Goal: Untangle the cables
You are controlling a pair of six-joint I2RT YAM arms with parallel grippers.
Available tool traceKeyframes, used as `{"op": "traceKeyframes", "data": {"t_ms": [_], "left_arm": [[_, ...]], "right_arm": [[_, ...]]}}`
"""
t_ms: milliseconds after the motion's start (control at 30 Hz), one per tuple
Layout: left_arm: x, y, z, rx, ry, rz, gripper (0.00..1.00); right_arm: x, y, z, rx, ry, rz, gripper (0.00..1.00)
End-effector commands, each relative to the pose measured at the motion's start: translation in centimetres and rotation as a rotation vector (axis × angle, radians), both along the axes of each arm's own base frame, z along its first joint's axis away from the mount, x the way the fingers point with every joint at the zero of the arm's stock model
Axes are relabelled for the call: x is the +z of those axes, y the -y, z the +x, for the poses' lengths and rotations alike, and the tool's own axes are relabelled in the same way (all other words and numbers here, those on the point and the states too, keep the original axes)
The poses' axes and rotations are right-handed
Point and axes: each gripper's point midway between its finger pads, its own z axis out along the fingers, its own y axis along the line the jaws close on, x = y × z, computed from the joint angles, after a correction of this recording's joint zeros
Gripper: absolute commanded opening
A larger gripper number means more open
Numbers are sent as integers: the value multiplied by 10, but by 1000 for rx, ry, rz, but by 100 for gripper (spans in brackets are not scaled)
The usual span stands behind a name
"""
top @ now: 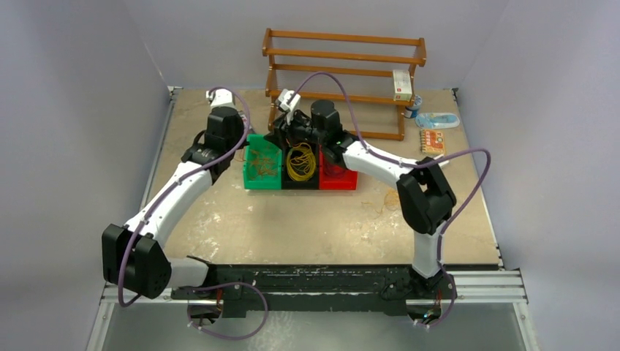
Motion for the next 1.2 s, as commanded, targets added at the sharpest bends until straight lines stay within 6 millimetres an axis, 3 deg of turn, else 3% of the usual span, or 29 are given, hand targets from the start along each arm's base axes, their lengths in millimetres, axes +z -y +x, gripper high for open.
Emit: {"op": "traceKeyframes", "data": {"t_ms": [0, 233, 467, 600, 767, 833, 967, 1167], "left_arm": [[33, 11, 18, -16, 91, -75, 0], [25, 35, 35, -97, 80, -142, 0], [5, 53, 52, -130, 41, -187, 0], [-14, 56, 65, -121, 6, -181, 0], [-42, 68, 75, -137, -46, -209, 0], [-57, 71, 77, -139, -76, -214, 0], [-73, 68, 79, -116, -105, -198, 0], [-75, 53, 77, -51, -110, -149, 24]], "right_arm": [[32, 15, -7, -39, 77, 36, 59], [43, 44, -18, -134, 85, 68, 61], [50, 89, -22, -302, 56, 140, 65], [53, 112, -27, -355, 59, 159, 67], [55, 128, -28, -383, 63, 160, 68], [47, 134, -29, -392, 53, 147, 68], [49, 144, -28, -412, 61, 151, 68], [55, 151, -29, -420, 68, 163, 68]]}}
